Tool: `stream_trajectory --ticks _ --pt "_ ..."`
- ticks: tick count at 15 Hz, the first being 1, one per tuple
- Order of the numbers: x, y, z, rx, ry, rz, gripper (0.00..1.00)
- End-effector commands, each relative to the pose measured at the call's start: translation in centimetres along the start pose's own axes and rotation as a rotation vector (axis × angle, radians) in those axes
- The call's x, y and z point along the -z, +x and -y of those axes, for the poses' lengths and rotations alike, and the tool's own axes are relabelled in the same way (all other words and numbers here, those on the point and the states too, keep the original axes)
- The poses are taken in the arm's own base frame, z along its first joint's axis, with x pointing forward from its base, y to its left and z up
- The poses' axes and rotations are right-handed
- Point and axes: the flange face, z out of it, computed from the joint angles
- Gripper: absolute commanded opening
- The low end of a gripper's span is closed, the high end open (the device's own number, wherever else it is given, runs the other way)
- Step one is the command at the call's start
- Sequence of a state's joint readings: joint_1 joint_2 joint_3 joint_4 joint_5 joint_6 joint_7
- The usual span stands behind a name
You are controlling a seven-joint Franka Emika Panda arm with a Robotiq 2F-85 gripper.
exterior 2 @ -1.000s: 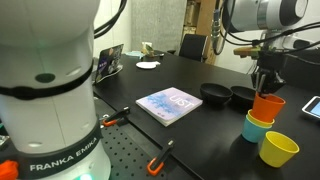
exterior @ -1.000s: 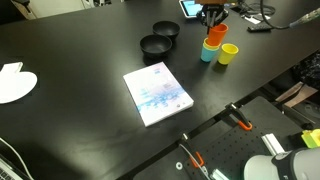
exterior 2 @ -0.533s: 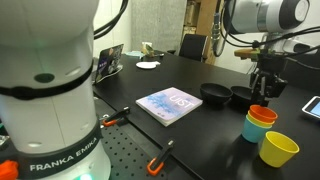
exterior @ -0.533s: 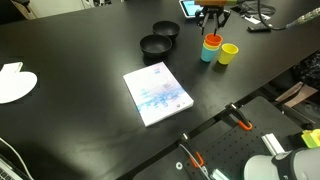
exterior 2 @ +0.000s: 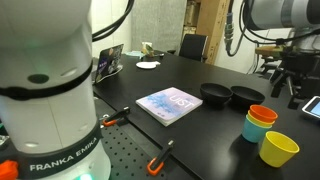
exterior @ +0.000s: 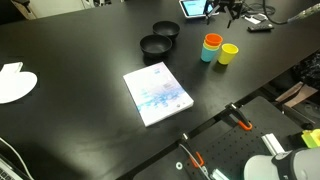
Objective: Stack the cups together
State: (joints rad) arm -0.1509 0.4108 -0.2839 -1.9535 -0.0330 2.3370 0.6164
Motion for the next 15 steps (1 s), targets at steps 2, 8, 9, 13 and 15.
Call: stream_trajectory --ticks 2,8,9,13,15 --pt "-0.2 3.7 -4.2 -0.106 -0.059 0.008 1.00" --pt "-2.0 4.9 -10.7 -0.127 -0.096 0.100 1.00" --pt "-2.5 4.7 -11.0 -0.111 -0.079 0.106 1.00" --pt "-4.7 3.8 -11.4 -0.095 -0.003 0.181 1.00" --pt "-5.5 3.1 -11.6 -0.084 0.024 0.217 1.00"
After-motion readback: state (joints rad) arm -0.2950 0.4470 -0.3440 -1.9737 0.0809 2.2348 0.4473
